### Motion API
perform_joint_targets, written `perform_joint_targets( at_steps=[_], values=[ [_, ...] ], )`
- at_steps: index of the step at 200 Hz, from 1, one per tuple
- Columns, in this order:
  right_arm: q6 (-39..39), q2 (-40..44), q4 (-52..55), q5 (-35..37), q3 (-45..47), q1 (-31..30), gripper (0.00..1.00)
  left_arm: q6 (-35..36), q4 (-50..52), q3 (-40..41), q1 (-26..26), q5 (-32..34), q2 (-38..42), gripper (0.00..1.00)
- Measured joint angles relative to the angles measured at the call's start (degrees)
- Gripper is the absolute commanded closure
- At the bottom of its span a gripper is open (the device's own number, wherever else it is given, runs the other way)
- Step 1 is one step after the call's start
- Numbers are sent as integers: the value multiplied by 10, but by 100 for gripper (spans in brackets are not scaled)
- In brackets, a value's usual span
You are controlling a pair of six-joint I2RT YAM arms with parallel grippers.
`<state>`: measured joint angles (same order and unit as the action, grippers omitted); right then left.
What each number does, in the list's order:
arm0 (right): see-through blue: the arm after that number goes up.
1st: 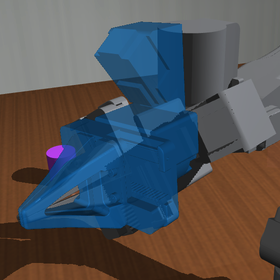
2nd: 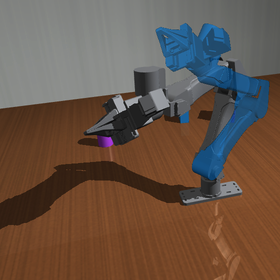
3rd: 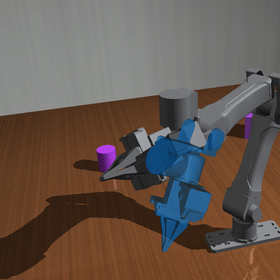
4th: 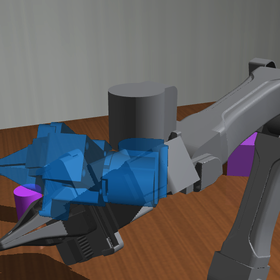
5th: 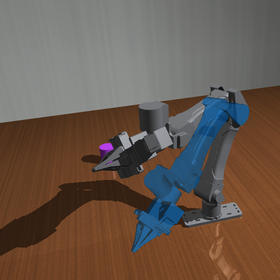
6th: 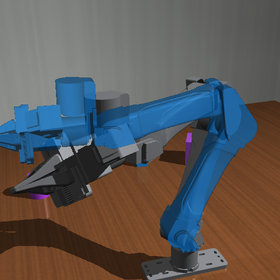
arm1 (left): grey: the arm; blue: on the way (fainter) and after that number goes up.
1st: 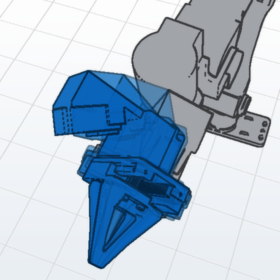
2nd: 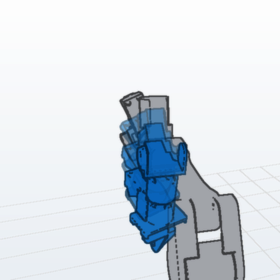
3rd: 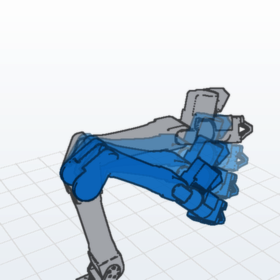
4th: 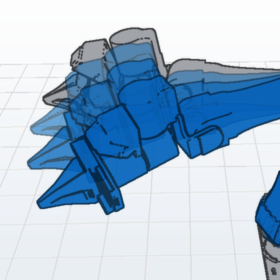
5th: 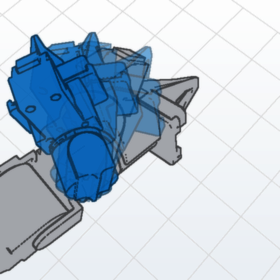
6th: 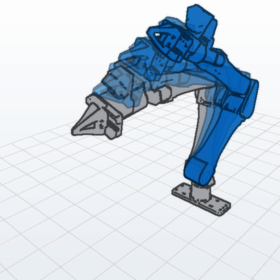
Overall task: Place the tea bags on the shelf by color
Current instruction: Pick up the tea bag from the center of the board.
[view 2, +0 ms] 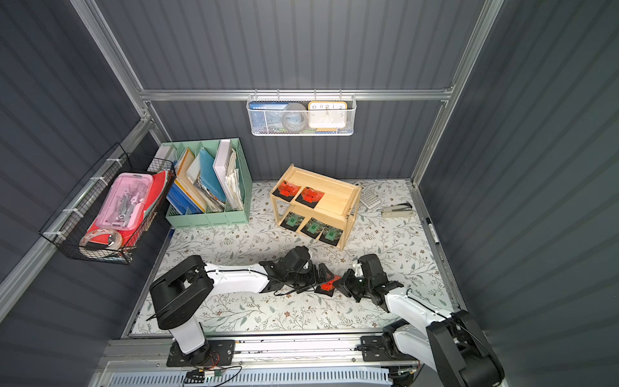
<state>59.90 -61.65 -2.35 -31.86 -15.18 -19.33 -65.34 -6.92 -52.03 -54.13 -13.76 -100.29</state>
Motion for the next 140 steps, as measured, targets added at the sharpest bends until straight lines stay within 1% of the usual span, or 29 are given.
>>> perform_joint_targets(
  at_steps=[48,93,117,140],
  values=[
    [-30,120,90,0,-40,0,100,-12,73,0,0,71,81,0],
    [-56,237,183,0,-98,0,100,-27,147,0,0,144,158,0],
    [-63,273,221,5,-141,0,100,-37,175,5,0,181,204,0],
    [-69,286,244,10,-186,0,100,-39,193,17,0,210,246,0]
  ],
)
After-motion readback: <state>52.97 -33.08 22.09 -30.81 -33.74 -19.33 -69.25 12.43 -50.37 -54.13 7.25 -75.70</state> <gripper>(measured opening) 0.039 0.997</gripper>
